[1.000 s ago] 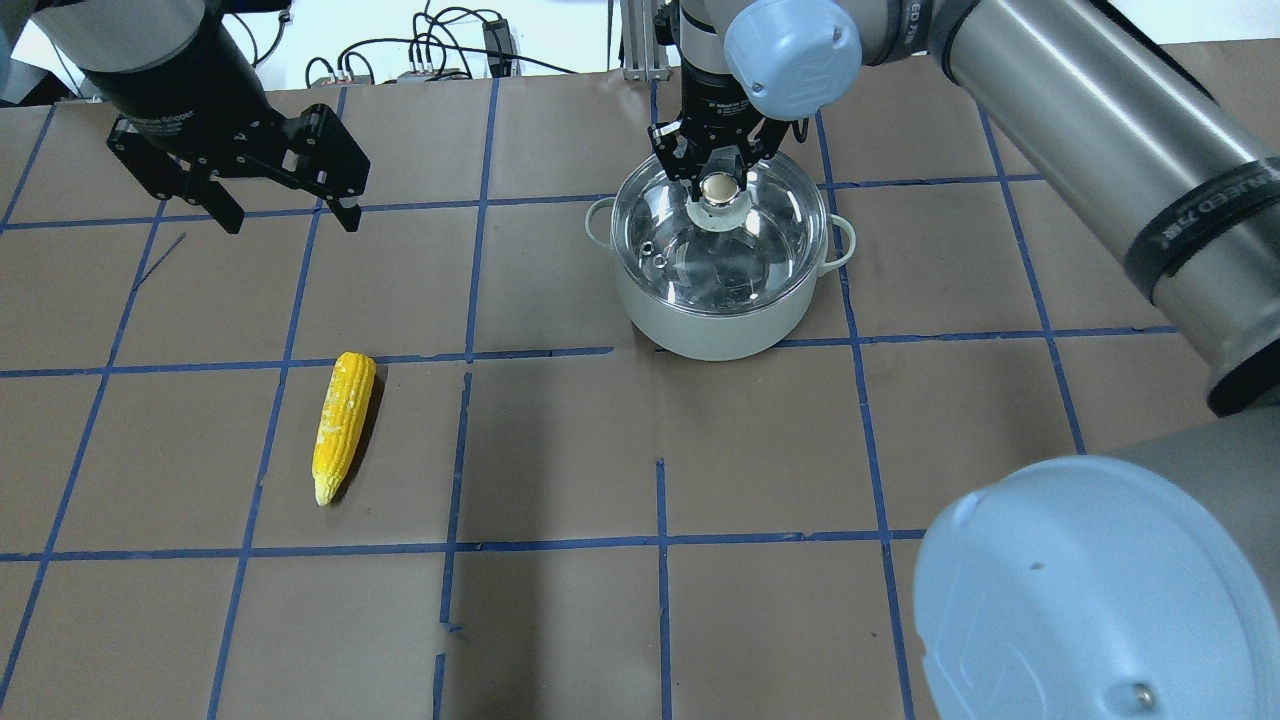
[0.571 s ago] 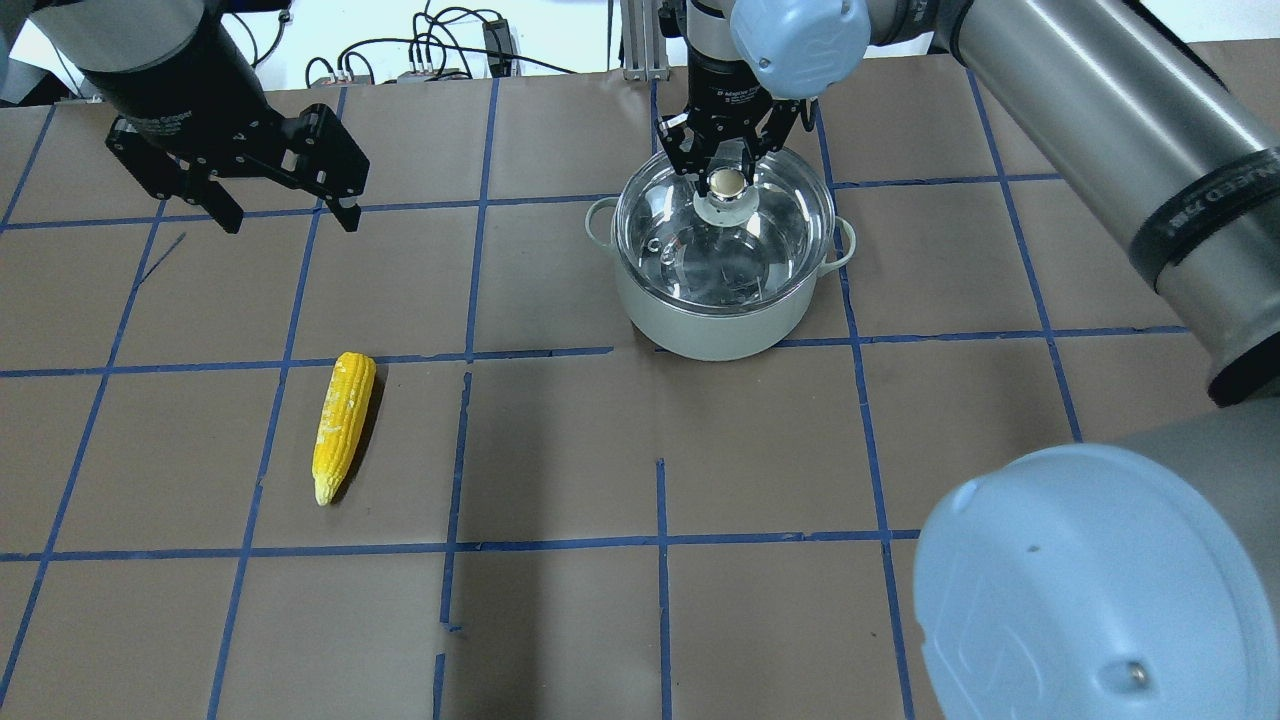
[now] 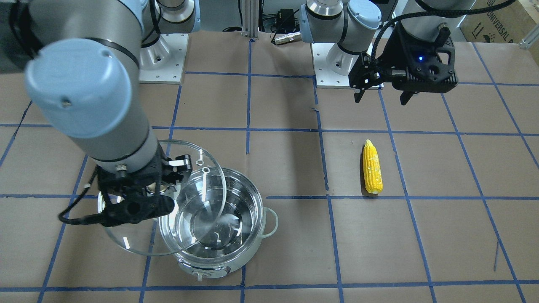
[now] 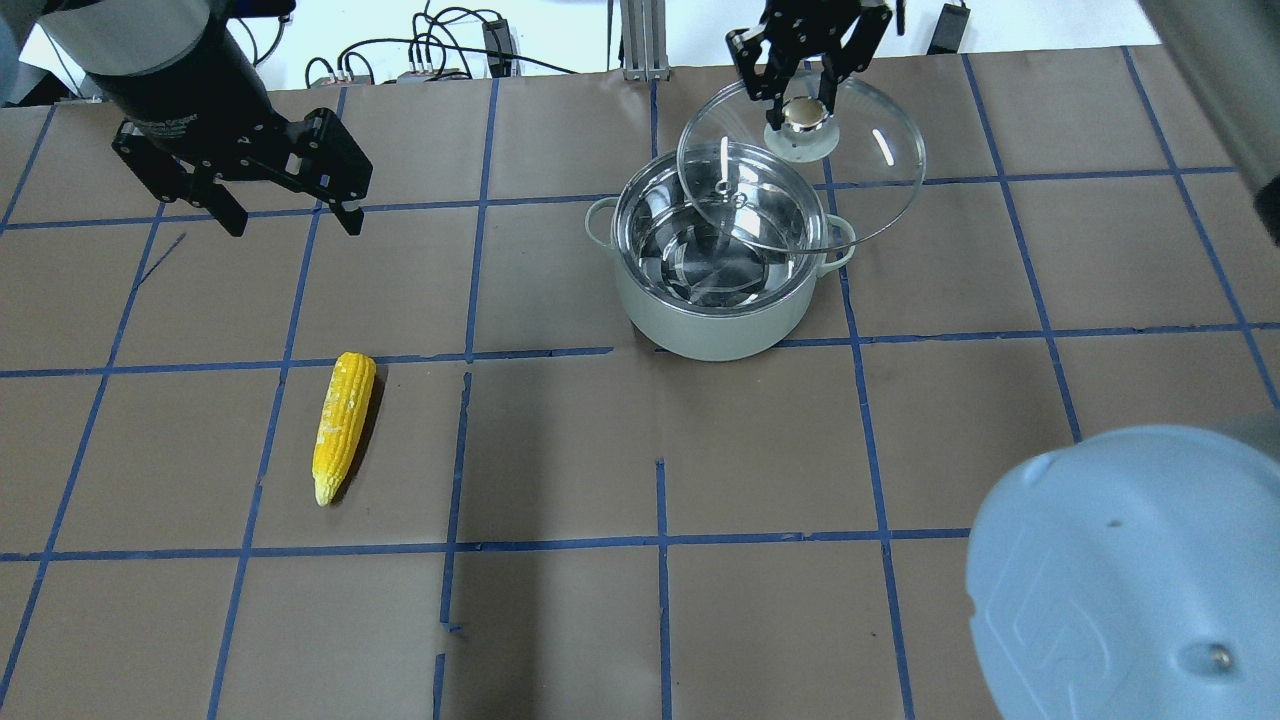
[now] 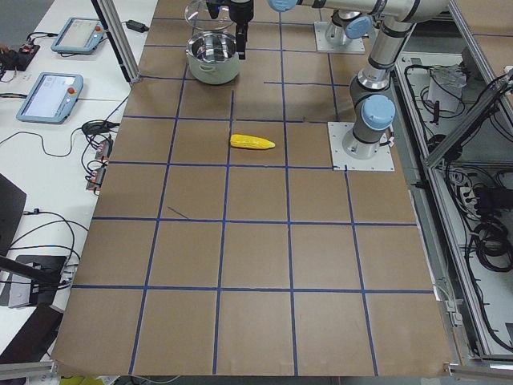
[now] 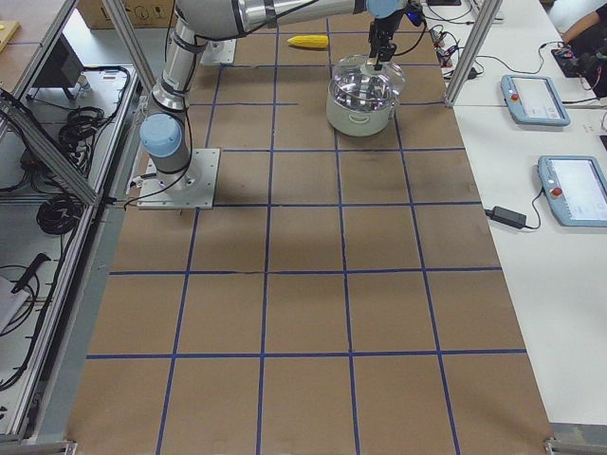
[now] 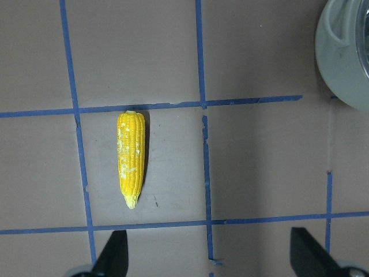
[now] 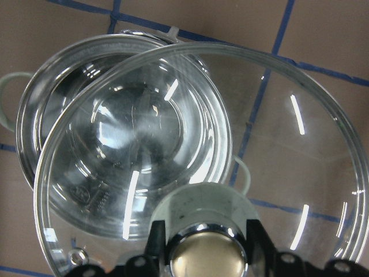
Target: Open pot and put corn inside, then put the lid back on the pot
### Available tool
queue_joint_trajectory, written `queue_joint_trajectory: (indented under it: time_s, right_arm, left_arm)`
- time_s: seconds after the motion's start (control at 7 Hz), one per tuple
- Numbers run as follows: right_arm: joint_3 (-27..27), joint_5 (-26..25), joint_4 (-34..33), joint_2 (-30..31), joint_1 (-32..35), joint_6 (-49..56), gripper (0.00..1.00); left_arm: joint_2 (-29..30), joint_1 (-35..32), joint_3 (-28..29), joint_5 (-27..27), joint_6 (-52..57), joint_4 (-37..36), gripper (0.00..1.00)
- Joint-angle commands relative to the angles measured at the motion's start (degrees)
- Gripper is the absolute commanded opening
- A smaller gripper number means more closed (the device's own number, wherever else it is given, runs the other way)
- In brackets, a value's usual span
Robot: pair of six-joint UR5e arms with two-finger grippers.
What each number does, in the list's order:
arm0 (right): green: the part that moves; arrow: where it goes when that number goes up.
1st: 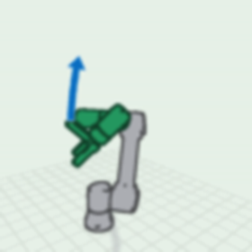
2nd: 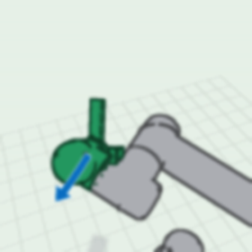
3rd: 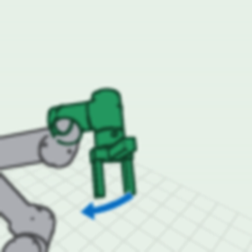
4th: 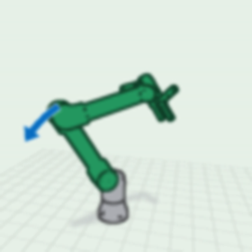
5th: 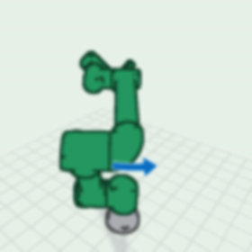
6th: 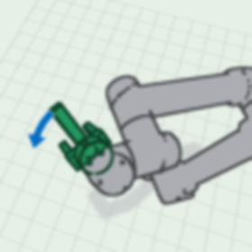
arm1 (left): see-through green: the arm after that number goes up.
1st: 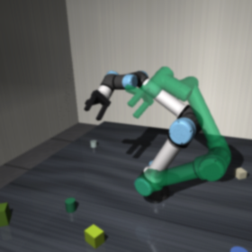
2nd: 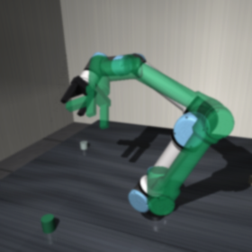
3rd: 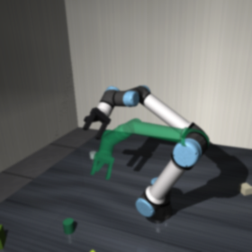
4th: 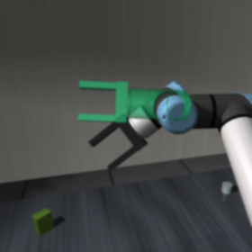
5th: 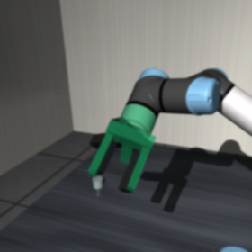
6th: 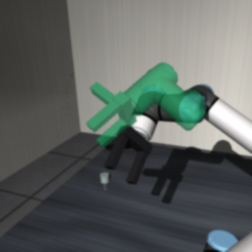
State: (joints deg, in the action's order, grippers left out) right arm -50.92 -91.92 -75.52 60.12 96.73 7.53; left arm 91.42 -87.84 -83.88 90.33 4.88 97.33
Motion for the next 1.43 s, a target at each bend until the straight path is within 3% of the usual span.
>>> queue_joint_trajectory:
  time_s: [0.0, 0.29, 0.71, 1.0, 1.29]
  right_arm:
    - [8.3, 0.3, 8.9, 0.3, -7.8, 4.7, 0.14]
    - [10.7, 0.3, 11.0, 0.9, -10.2, 4.7, 0.13]
    - [10.7, 2.5, 10.8, 0.4, -15.2, 4.7, 0.09]
    - [10.8, 2.8, 10.5, -0.1, -17.8, 4.9, 0.09]
    - [10.7, 2.8, 9.3, -1.1, -17.8, 4.8, 0.09]
  left_arm:
    - [3.1, 0.9, -3.7, 0.0, 2.9, -4.6, 1.0]
    - [4.0, 7.9, -10.9, -0.2, 10.1, -9.6, 1.0]
    - [8.4, 12.1, -27.0, -0.2, 15.7, -30.8, 1.0]
    - [13.6, 12.2, -30.6, 0.0, 17.4, -39.4, 1.0]
    - [16.9, 12.2, -31.5, 1.1, 17.6, -41.0, 0.99]
